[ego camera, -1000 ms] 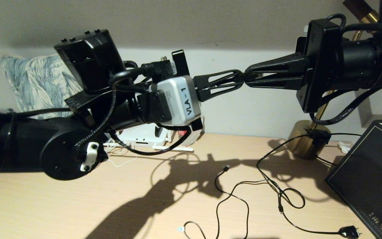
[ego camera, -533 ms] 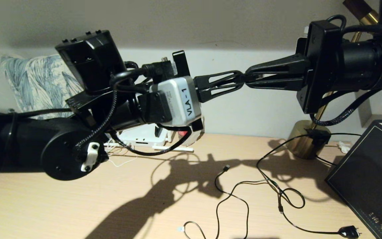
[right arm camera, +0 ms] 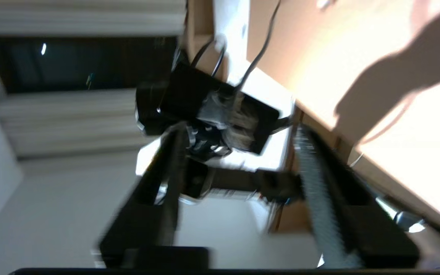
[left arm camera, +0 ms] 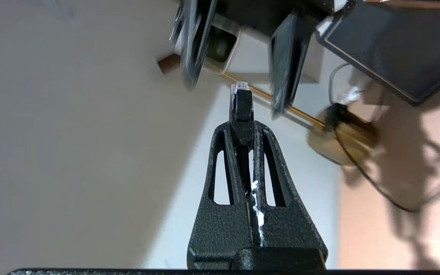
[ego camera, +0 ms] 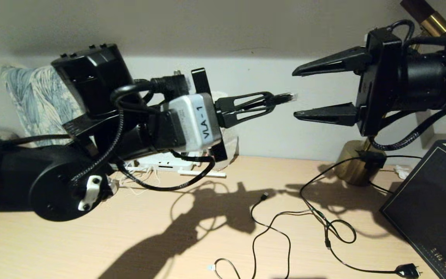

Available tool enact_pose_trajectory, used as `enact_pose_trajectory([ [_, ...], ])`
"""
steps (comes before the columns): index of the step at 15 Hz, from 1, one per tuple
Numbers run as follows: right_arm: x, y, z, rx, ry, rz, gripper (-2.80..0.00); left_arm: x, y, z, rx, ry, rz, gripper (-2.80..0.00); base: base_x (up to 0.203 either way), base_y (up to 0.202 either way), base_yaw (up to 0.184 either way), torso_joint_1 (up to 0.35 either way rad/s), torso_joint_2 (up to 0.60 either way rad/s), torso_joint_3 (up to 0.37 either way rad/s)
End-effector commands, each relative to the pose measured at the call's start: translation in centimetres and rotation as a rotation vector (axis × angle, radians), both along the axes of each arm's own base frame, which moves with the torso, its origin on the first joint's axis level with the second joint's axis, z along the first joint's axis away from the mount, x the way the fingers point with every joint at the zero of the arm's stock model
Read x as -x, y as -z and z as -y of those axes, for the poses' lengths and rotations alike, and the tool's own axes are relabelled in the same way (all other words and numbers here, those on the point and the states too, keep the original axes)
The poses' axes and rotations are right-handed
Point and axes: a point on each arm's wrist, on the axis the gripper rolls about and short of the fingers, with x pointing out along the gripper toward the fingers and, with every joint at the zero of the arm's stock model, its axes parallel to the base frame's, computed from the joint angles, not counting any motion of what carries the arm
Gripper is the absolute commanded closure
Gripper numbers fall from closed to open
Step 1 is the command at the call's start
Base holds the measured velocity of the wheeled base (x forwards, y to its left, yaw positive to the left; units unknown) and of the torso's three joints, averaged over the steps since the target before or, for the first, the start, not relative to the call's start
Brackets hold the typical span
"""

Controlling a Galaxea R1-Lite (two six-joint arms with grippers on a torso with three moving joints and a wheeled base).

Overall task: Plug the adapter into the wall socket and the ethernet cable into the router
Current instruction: Hand it to the other hand, then align cable and router interface

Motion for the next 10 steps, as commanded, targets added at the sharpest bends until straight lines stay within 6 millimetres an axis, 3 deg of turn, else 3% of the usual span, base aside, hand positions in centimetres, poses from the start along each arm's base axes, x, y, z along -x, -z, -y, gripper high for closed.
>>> enact_pose_trajectory([
  [1,2.5,-0.6,2.2,0.013,0.08,0.082,-2.8,-0.2,0.1,-4.3,0.02,-0.096,-0.107,0.0,0.0,0.0,0.0,0.0,0.0,0.0],
  [2,4.0,-0.3,3.6,0.058,0.145,0.159,-2.8,-0.2,0.8,-6.4,0.059,-0.143,-0.277,0.0,0.0,0.0,0.0,0.0,0.0,0.0],
  [3,5.4,0.6,4.8,0.129,0.215,0.237,0.0,0.1,1.4,-7.8,0.121,-0.192,-0.447,0.0,0.0,0.0,0.0,0.0,0.0,0.0],
  [6,10.5,5.9,7.9,0.491,0.417,0.472,0.0,1.1,2.0,-10.0,0.405,-0.301,-0.955,0.0,0.0,0.0,0.0,0.0,0.0,0.0],
  [7,12.7,6.9,8.8,0.559,0.48,0.539,0.0,1.2,2.3,-10.4,0.474,-0.343,-1.086,0.0,0.0,0.0,0.0,0.0,0.0,0.0],
  [10,19.6,9.6,11.3,0.709,0.668,0.744,0.0,0.1,4.8,-10.8,0.582,-0.574,-1.243,0.0,0.0,0.0,0.0,0.0,0.0,0.0],
])
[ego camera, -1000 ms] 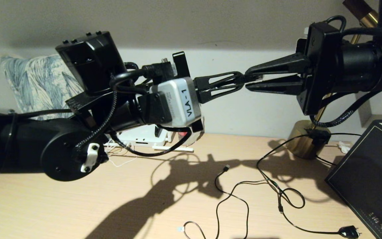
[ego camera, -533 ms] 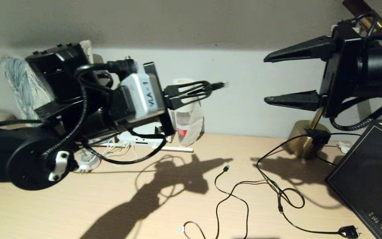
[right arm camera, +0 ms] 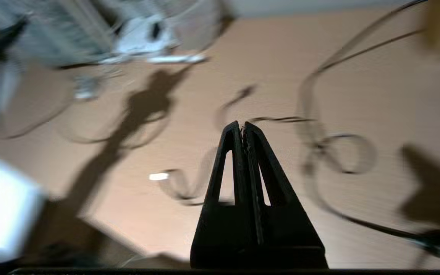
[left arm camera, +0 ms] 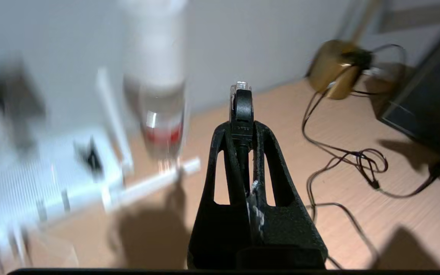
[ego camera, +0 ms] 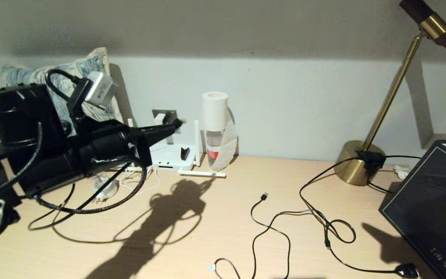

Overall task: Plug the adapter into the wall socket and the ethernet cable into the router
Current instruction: Align cable and router interface

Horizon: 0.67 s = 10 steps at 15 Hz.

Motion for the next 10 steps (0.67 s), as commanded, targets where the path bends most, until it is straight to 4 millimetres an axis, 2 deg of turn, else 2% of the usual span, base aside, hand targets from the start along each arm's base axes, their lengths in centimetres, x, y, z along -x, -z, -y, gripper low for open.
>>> enact_pose_trajectory([
  [1,7.4,2.4,2.6,0.123,0.16,0.233,0.0,-0.9,2.0,-0.2,0.02,-0.141,-0.103,0.0,0.0,0.0,0.0,0.0,0.0,0.0],
  [2,8.6,4.6,3.1,0.213,0.269,0.244,0.0,-1.0,2.8,-0.2,0.017,-0.174,-0.132,0.0,0.0,0.0,0.0,0.0,0.0,0.0],
  [5,10.3,9.3,3.6,0.49,0.501,0.212,0.0,-0.7,2.8,-0.3,0.026,-0.196,-0.136,0.0,0.0,0.0,0.0,0.0,0.0,0.0],
  [8,10.3,12.8,3.4,0.565,0.558,0.119,0.0,-0.9,2.0,-0.1,0.154,-0.189,-0.129,0.0,0.0,0.0,0.0,0.0,0.0,0.0],
  [10,10.3,14.4,3.4,0.573,0.541,0.087,0.0,-1.2,2.5,0.3,0.218,-0.188,-0.137,0.0,0.0,0.0,0.0,0.0,0.0,0.0],
])
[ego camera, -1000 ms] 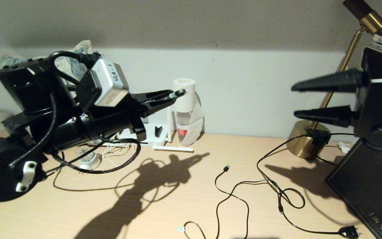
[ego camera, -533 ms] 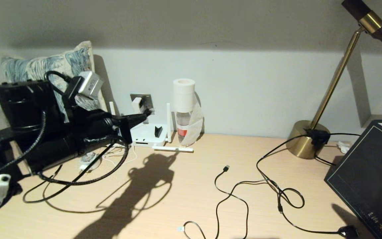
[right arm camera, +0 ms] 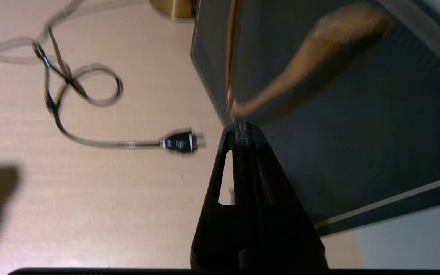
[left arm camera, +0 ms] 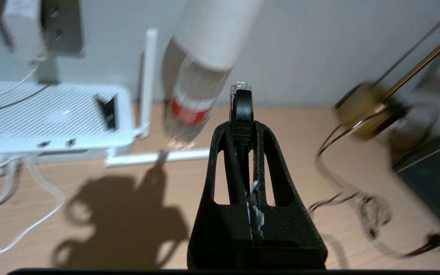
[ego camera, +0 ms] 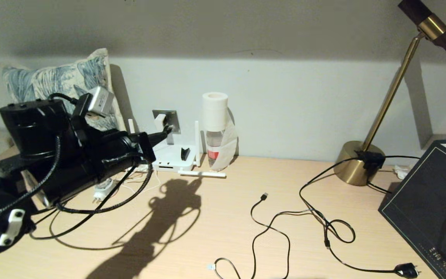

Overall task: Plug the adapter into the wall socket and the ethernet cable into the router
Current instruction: Align cable and router interface

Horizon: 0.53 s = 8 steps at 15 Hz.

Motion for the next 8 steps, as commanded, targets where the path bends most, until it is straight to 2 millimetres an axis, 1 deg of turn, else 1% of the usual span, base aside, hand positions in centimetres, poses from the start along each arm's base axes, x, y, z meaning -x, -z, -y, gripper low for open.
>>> enact_pose_trajectory([
  [1,0.5,1.8,0.0,0.003,0.001,0.001,0.0,-0.2,1.1,0.2,0.019,-0.002,-0.016,0.0,0.0,0.0,0.0,0.0,0.0,0.0],
  [2,0.7,2.4,-0.1,0.001,-0.029,0.013,0.0,-0.1,1.2,0.1,0.021,-0.001,-0.015,0.0,0.0,0.0,0.0,0.0,0.0,0.0],
  [4,1.5,3.2,-0.4,-0.026,-0.191,0.093,0.0,0.0,1.2,0.1,0.022,0.001,-0.006,0.0,0.0,0.0,0.0,0.0,0.0,0.0],
  [5,1.9,3.9,-0.5,-0.029,-0.235,0.13,0.0,0.1,1.1,0.0,0.024,0.001,-0.001,0.0,0.0,0.0,0.0,0.0,0.0,0.0],
  [7,1.8,4.9,-0.6,-0.054,-0.283,0.159,0.0,0.2,1.1,0.0,0.021,-0.001,0.001,0.0,0.0,0.0,0.0,0.0,0.0,0.0],
  [8,1.6,4.8,-0.6,-0.058,-0.29,0.185,0.0,0.3,1.2,-0.1,0.014,-0.003,-0.003,0.0,0.0,0.0,0.0,0.0,0.0,0.0],
])
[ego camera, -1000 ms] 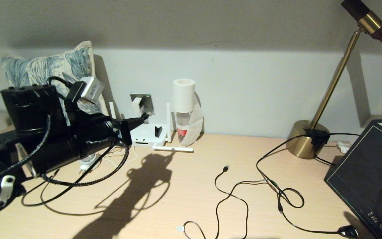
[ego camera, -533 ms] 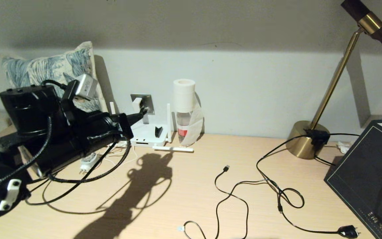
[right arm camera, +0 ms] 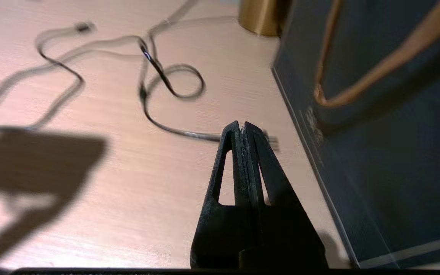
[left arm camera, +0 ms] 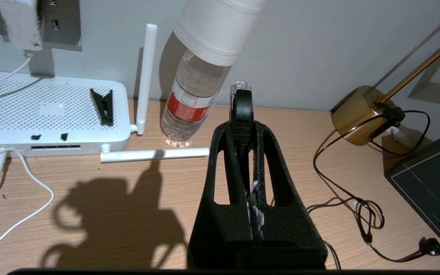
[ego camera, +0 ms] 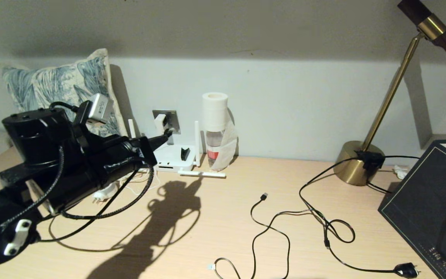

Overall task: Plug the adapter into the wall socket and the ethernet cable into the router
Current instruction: Align cable and router interface

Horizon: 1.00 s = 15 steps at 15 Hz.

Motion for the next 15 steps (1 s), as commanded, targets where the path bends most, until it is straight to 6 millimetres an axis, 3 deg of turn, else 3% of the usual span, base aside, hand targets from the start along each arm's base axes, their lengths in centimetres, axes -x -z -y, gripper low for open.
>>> enact_pose_trajectory([
  [1,0.1,0.4,0.0,-0.005,-0.008,0.055,0.0,0.2,0.3,-0.2,-0.028,-0.024,0.004,0.0,0.0,0.0,0.0,0.0,0.0,0.0],
  [7,0.1,0.4,0.0,-0.01,-0.008,0.053,0.0,0.3,0.9,-1.4,-0.135,-0.155,0.02,0.0,0.0,0.0,0.0,0.0,0.0,0.0],
  [11,0.1,0.4,0.0,-0.01,-0.007,0.054,0.0,-1.2,2.3,-2.5,-0.205,-0.266,-0.015,0.0,0.0,0.0,0.0,0.0,0.0,0.0],
  [15,0.1,0.4,0.0,-0.01,-0.007,0.054,0.0,-3.1,4.5,-2.2,-0.261,-0.31,-0.078,0.0,0.0,0.0,0.0,0.0,0.0,0.0],
])
